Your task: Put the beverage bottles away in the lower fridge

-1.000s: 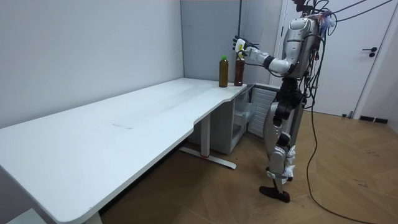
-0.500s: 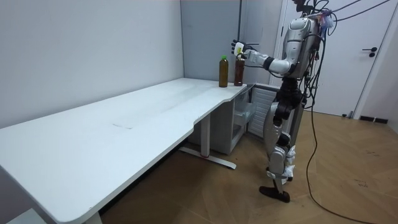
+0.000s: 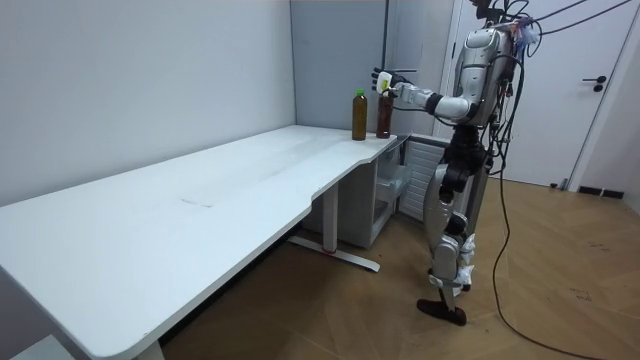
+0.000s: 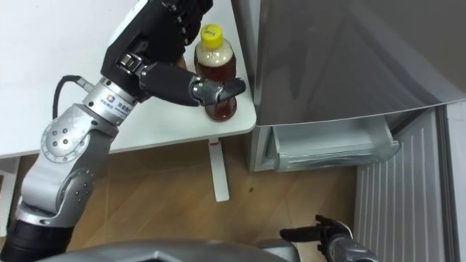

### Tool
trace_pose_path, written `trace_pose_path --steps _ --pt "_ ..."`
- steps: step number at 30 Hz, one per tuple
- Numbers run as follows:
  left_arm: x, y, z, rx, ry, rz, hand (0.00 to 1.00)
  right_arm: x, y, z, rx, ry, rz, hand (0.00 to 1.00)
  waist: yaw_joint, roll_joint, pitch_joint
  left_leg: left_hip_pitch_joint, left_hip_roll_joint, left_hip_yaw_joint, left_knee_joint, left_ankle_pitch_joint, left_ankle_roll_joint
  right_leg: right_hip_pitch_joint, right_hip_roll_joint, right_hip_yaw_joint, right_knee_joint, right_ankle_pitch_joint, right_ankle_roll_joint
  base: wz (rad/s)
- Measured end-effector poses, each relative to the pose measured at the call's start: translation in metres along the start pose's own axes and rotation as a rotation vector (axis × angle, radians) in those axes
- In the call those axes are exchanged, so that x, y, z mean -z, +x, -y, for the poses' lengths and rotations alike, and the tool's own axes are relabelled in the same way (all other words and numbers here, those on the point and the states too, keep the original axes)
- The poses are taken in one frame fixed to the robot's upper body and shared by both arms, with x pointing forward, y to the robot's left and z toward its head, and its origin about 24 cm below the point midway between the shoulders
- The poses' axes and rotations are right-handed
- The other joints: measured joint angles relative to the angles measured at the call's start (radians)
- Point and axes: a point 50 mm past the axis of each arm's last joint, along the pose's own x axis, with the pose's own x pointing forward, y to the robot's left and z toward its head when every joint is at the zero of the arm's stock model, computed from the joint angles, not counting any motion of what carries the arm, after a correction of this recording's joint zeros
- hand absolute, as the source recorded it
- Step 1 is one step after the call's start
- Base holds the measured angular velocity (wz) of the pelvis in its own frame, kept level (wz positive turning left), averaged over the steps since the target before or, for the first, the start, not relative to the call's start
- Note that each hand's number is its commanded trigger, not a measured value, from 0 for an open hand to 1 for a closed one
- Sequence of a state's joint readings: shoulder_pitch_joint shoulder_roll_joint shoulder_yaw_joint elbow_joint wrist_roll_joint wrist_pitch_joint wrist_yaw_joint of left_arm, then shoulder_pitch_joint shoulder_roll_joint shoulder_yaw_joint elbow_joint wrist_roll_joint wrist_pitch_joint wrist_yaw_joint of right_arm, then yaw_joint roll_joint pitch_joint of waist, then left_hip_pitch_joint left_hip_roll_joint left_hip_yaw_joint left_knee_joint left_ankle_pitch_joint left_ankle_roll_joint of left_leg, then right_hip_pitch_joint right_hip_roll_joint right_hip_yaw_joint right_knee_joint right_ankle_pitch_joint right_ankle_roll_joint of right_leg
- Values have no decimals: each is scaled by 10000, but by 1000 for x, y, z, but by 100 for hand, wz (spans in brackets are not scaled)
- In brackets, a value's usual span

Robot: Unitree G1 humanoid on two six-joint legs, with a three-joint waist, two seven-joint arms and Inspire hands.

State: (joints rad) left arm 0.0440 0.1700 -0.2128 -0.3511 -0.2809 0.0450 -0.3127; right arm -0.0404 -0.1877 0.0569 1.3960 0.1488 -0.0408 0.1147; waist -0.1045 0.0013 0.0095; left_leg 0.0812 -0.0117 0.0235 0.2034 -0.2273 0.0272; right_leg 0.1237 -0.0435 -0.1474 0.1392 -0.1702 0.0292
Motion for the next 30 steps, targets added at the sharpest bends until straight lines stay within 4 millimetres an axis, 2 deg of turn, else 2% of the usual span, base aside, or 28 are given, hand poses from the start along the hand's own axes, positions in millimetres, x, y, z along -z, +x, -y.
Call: trace_pose_path --steps 8,17,20,30 --pt "16 -3 -4 -189 -233 -664 0 0 0 0 -6 4 -11 0 16 -31 -3 -20 9 3 -64 0 0 -48 7 -15 0 0 0 0" --pt "22 -5 -6 -230 -249 -962 0 1 0 -1 -104 -14 -60 0 29 -117 -36 -5 7 41 -72 0 0 -53 4 -15 -20 0 0 0" --pt "25 -6 -7 -273 -260 -1115 0 2 0 -1 -88 -5 -130 0 28 -156 -25 -8 7 65 -67 0 0 -57 3 -12 -20 0 0 0" --pt "27 -7 -9 -290 -218 -1234 0 2 0 -1 -104 -62 -154 0 29 -146 -30 8 17 73 -76 0 0 -37 11 -14 -15 0 0 0"
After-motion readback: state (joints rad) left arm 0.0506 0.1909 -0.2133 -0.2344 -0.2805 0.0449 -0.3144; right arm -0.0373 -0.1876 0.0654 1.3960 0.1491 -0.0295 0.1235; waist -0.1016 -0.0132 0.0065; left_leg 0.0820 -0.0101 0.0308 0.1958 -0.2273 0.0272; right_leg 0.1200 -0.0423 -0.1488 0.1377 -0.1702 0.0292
